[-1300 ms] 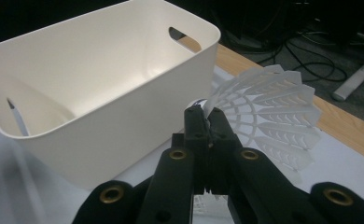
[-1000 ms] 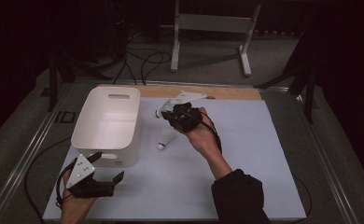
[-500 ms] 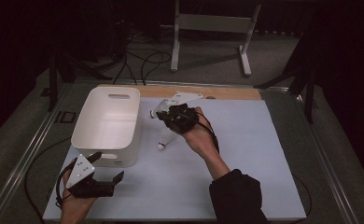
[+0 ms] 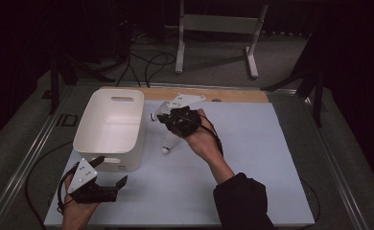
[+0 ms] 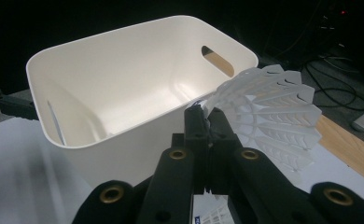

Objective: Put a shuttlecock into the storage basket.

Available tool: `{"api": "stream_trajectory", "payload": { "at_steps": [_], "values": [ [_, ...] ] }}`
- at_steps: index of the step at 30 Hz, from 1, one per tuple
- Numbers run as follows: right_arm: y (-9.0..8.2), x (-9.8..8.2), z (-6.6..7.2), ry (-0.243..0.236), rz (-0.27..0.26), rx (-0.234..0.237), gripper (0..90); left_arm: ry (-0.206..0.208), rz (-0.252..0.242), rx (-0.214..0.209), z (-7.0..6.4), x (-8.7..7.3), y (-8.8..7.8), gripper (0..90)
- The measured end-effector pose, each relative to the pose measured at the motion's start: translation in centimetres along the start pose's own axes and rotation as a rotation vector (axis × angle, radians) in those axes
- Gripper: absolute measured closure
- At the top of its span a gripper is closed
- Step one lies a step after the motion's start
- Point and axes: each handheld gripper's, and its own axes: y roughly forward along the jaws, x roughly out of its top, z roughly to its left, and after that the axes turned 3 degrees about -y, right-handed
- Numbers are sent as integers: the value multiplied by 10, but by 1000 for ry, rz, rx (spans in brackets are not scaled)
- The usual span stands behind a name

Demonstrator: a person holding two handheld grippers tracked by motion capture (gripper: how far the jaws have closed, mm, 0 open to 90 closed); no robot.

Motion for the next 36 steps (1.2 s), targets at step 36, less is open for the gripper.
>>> {"api": "stream_trajectory", "payload": {
  "at_steps": [36],
  "values": [
    [11,14,8,-9,-22,12,896,0,-2,0,0,0,0,9]
  ]
}}
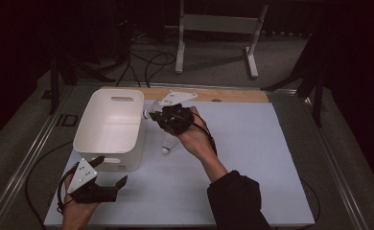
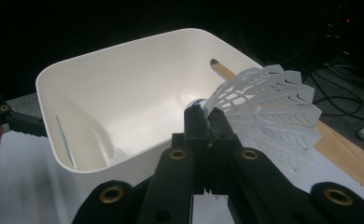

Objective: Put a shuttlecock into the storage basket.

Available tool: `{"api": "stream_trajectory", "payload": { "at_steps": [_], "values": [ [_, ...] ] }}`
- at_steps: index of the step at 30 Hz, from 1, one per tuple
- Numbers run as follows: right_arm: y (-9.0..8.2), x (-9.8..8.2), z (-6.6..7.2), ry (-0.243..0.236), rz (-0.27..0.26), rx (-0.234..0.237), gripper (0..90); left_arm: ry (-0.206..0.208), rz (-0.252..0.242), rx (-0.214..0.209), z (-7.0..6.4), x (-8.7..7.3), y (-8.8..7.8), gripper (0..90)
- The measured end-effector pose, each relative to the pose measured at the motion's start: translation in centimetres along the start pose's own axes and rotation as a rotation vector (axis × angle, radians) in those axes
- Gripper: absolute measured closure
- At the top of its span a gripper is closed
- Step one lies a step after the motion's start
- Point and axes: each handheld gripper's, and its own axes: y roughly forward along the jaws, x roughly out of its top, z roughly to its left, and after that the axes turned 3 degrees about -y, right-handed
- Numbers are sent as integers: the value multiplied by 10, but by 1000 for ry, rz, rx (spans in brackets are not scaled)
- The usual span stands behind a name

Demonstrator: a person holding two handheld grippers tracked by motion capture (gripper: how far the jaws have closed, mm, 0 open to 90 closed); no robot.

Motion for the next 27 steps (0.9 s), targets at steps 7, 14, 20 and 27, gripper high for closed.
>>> {"api": "stream_trajectory", "payload": {
  "at_steps": [7,14,20,27],
  "values": [
    [3,3,3,-3,0,7,896,0,0,0,0,0,0,9],
    [6,6,6,-8,1,11,896,0,1,0,0,0,0,9],
    [9,9,7,-16,2,6,895,0,0,0,0,0,0,9],
    [11,11,8,-10,0,2,894,0,0,-1,0,0,0,9]
  ]
}}
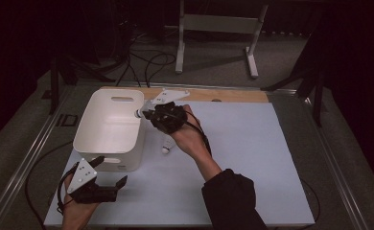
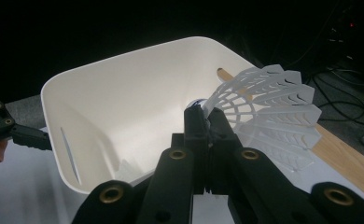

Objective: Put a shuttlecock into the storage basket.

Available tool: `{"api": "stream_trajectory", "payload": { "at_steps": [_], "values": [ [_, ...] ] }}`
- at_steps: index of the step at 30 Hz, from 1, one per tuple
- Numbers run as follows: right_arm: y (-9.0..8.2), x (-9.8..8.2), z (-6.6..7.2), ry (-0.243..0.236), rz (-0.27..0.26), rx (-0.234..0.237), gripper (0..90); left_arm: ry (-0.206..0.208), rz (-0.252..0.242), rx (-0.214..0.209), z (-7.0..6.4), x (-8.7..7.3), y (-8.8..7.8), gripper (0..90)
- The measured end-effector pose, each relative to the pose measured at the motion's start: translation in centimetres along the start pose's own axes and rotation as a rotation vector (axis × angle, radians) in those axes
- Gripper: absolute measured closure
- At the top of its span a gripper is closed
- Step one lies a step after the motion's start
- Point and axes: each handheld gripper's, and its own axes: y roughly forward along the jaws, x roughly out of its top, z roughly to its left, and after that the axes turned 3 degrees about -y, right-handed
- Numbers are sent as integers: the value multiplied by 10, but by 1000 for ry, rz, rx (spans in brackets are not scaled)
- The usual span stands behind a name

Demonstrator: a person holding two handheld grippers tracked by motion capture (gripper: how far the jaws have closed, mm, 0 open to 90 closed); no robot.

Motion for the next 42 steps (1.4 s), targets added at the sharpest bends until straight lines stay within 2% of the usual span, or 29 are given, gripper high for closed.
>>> {"api": "stream_trajectory", "payload": {
  "at_steps": [42],
  "values": [
    [26,3,1,30,4,3,894,-2,1,2,0,0,0,9]
  ]
}}
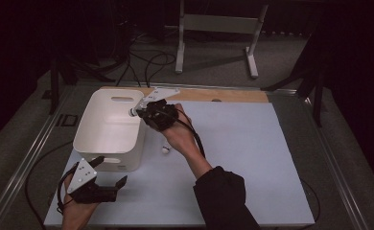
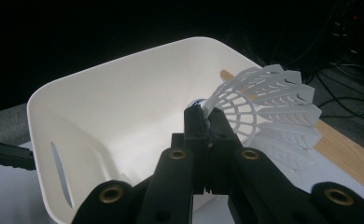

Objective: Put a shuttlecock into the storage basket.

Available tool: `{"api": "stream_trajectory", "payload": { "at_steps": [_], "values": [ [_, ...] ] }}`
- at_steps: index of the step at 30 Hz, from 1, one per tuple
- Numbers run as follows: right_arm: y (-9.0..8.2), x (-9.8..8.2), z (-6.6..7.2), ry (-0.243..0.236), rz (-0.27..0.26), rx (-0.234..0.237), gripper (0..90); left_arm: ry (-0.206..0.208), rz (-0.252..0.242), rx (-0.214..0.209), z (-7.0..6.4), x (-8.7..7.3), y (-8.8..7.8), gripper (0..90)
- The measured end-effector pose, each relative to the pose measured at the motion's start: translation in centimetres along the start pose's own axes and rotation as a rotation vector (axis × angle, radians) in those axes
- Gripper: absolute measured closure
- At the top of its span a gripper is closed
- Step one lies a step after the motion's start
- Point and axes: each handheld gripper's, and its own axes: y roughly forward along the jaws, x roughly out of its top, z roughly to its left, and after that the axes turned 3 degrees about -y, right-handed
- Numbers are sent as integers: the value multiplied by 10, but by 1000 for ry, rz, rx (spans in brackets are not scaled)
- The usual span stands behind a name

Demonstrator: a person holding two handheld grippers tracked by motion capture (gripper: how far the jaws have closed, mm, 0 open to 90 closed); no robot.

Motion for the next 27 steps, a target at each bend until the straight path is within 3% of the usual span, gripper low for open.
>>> {"api": "stream_trajectory", "payload": {
  "at_steps": [11,17,20,27],
  "values": [
    [8,0,3,18,7,19,867,0,0,1,0,0,0,9],
    [6,-1,-1,41,-9,63,574,2,0,1,0,0,-1,9],
    [3,-1,-5,54,-6,58,450,2,1,1,0,0,0,9],
    [-1,-7,-15,104,2,29,277,7,3,2,0,0,0,9]
  ]
}}
